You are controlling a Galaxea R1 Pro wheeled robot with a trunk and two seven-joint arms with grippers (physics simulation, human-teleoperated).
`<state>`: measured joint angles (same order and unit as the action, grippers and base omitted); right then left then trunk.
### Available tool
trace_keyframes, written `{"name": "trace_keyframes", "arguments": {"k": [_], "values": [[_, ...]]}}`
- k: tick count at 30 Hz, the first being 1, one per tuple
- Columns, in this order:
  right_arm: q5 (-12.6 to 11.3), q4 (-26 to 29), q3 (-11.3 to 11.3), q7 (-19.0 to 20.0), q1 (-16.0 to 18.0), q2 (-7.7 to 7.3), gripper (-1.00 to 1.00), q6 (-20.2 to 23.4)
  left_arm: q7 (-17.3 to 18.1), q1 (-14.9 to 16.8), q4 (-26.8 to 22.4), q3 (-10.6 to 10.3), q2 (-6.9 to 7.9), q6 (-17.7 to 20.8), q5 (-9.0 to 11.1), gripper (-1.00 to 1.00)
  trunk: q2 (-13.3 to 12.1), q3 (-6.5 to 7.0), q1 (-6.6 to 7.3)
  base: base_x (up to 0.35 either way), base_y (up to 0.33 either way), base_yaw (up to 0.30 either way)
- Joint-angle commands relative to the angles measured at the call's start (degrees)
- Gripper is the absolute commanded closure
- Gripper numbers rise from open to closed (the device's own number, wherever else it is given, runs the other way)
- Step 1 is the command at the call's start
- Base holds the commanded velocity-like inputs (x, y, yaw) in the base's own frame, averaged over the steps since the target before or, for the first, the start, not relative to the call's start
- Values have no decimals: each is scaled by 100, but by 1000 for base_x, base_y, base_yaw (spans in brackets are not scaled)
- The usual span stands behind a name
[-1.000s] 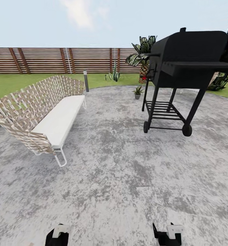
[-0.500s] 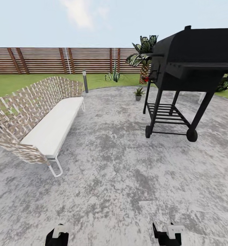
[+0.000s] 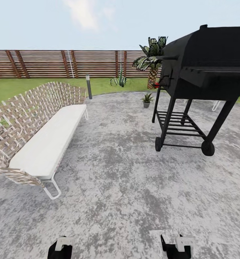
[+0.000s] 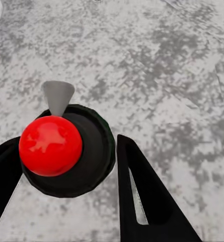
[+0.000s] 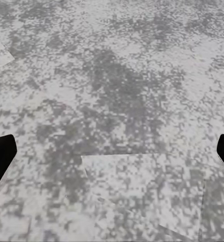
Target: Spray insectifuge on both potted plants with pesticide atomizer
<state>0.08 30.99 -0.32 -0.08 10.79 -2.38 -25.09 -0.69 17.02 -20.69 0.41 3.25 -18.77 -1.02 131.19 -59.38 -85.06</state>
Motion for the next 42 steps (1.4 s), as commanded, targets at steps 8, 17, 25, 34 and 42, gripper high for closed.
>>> {"name": "trace_keyframes", "arguments": {"k": [8, 17, 25, 34, 42], "values": [[1, -4, -3, -1, 2, 0, -100, -15, -10, 3, 4, 3, 0, -22, -12, 100, 1, -5, -2, 339, 0, 0], [1, 3, -3, -1, 2, 0, -100, -18, -10, 3, 3, 3, 0, -21, -12, 100, 1, -5, -2, 339, 0, 0], [1, 3, -3, -1, 2, 0, -100, -22, -10, 3, 3, 3, 0, -22, -12, 100, 1, -5, -2, 339, 0, 0], [10, 3, 5, -1, 2, -8, -100, -22, -10, 3, 3, 1, 0, -22, -14, 100, 1, -5, -2, 339, 0, 0], [10, 3, 3, -1, 2, -9, -100, -22, -10, 3, 3, 2, 0, -22, -17, 100, 1, -5, -2, 339, 0, 0]]}}
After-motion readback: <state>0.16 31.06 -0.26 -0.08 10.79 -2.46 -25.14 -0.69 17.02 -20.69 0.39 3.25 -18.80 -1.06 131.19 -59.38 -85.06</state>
